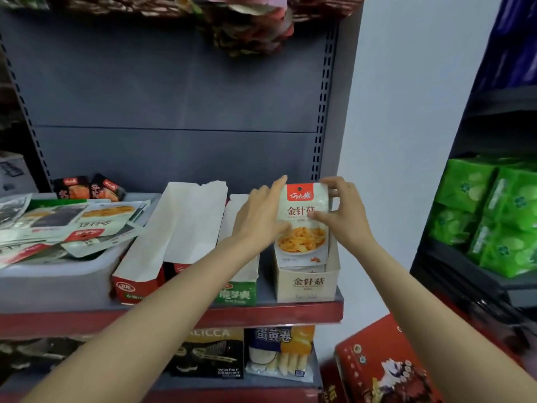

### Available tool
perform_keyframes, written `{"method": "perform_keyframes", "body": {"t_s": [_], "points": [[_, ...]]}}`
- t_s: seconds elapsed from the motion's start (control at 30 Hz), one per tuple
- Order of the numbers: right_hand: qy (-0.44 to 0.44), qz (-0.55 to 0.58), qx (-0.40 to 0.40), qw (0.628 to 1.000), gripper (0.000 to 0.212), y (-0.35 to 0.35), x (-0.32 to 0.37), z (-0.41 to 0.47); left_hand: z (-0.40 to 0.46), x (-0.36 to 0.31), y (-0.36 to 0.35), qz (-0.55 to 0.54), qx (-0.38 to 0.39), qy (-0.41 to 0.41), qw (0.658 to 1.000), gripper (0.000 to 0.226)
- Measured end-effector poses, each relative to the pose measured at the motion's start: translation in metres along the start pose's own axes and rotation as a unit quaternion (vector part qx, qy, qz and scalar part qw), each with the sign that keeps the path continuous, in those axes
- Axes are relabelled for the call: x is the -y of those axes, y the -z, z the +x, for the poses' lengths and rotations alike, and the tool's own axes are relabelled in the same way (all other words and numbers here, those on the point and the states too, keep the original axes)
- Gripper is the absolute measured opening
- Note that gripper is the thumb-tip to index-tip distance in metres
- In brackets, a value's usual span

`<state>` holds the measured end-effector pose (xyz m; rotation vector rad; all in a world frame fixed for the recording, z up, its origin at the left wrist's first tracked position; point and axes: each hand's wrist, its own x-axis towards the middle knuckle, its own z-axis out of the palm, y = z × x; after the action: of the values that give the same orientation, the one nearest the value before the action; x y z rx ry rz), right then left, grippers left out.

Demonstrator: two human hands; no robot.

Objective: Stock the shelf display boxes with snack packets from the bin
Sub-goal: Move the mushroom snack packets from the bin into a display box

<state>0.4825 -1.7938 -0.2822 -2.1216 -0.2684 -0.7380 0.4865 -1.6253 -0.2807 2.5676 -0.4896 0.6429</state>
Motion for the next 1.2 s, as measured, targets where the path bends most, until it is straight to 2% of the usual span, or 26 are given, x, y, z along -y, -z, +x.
{"method": "perform_keyframes", "body": {"t_s": [0.1, 0.23, 0.4, 0.5, 0.57, 0.7, 0.83, 0.93, 1.0, 1.2], "points": [[0.009, -0.075, 0.032, 0.997, 0.045, -0.002, -0.007, -0.001, 0.004, 0.001, -0.006, 0.059, -0.016, 0.003, 0.998, 0.097], [0.004, -0.076, 0.081, 0.994, 0.053, -0.003, -0.009, -0.003, 0.006, 0.001, -0.009, 0.002, 0.047, -0.004, 0.999, 0.084], [0.007, -0.100, 0.051, 0.994, 0.044, -0.004, -0.005, -0.004, 0.005, -0.002, -0.004, 0.024, 0.038, -0.025, 0.999, 0.077], [0.033, -0.109, 0.002, 0.994, 0.033, -0.010, 0.010, -0.009, -0.007, -0.001, 0.011, 0.000, -0.008, -0.030, 1.000, 0.057], [0.067, -0.098, 0.005, 0.993, 0.027, -0.018, 0.026, -0.013, -0.018, 0.009, 0.025, -0.013, -0.056, -0.042, 0.997, 0.038], [0.102, -0.061, 0.074, 0.990, 0.025, -0.047, 0.064, -0.022, -0.044, 0.046, 0.061, -0.019, -0.111, -0.046, 0.993, 0.021], [0.131, -0.034, 0.142, 0.981, 0.028, -0.094, 0.103, -0.027, -0.071, 0.107, 0.105, 0.032, -0.115, 0.027, 0.993, 0.017], [0.140, -0.022, 0.190, 0.971, 0.034, -0.136, 0.132, -0.034, -0.091, 0.157, 0.136, 0.059, -0.090, 0.109, 0.988, 0.020], [0.151, -0.022, 0.220, 0.964, 0.040, -0.163, 0.151, -0.038, -0.104, 0.184, 0.154, 0.076, -0.054, 0.154, 0.984, 0.029], [0.094, -0.011, 0.325, 0.941, 0.053, -0.216, 0.189, -0.041, -0.119, 0.228, 0.184, 0.088, 0.124, 0.148, 0.977, 0.072]]}}
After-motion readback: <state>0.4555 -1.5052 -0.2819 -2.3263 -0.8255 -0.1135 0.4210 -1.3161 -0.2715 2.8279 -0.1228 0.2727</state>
